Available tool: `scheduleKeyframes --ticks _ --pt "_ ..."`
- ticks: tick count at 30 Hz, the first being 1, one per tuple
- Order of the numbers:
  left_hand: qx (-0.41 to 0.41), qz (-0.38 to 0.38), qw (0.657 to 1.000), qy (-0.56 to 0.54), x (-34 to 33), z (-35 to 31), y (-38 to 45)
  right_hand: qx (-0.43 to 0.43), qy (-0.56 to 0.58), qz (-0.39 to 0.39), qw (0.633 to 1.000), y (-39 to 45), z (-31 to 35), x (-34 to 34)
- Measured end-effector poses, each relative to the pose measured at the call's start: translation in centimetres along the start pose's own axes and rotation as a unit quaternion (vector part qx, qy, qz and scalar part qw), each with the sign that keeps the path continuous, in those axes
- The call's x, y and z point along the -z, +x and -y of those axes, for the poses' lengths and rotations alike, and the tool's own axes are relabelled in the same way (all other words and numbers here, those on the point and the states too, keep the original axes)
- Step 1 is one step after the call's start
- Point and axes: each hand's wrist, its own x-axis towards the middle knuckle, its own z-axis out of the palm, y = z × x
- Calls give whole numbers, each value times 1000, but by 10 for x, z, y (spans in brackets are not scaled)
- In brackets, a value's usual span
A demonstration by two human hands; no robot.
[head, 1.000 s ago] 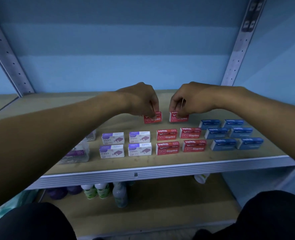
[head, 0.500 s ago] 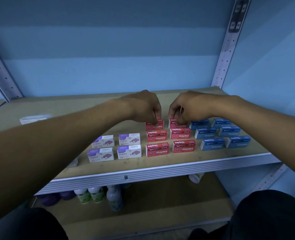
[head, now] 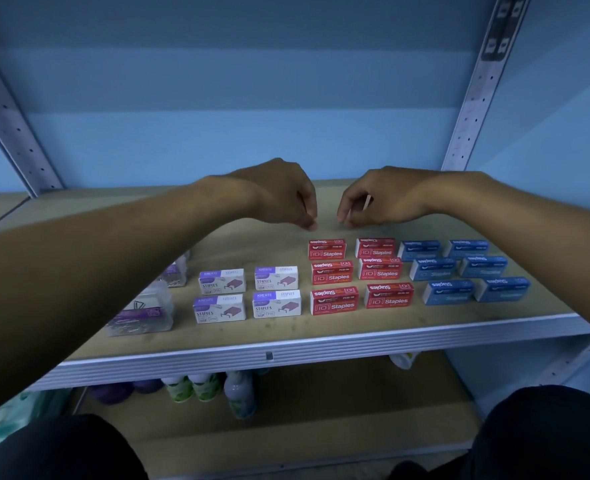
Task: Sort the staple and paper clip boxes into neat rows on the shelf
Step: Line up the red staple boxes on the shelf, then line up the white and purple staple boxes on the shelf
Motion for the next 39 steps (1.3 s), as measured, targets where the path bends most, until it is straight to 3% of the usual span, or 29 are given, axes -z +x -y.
scheduleKeyframes --ticks 11,25,33,39 --pt "58 -41 996 59 8 66 11 -6 -29 -10 1000 56 15 -2" --pt "124 8 989 84 -1 130 43 -25 -93 -6 995 138 8 -9" --pt "94 -6 993 69 -5 137 50 -14 -97 -53 994 163 8 -24" --pt "83 -45 993 63 -9 139 53 -7 -50 -138 989 170 4 -32"
